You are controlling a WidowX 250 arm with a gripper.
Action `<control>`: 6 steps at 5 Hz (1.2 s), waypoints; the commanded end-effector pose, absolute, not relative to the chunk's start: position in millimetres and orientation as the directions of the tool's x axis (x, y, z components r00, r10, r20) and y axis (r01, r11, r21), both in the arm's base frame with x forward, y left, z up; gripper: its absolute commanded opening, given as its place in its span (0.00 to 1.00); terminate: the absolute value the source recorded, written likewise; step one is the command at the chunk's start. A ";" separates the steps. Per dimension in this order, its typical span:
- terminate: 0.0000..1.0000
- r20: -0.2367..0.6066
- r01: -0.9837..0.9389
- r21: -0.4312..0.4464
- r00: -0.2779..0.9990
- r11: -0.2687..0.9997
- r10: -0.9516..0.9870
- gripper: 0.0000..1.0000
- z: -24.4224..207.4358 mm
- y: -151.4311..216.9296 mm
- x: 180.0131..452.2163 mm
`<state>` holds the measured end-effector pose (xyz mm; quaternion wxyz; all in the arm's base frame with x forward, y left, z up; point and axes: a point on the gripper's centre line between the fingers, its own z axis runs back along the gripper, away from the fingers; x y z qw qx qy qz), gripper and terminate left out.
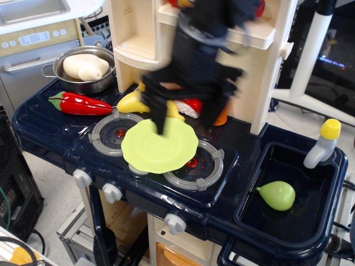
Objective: Put pear on plate
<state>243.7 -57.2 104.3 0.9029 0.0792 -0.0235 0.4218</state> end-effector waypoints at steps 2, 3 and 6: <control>0.00 0.099 -0.869 0.000 0.492 0.494 0.865 1.00 73.5 -160.3 286.0; 0.00 0.119 -0.878 -0.058 0.466 0.475 0.877 1.00 62.9 -159.6 296.9; 0.00 0.162 -0.883 -0.162 0.417 0.441 0.894 1.00 24.4 -145.6 306.5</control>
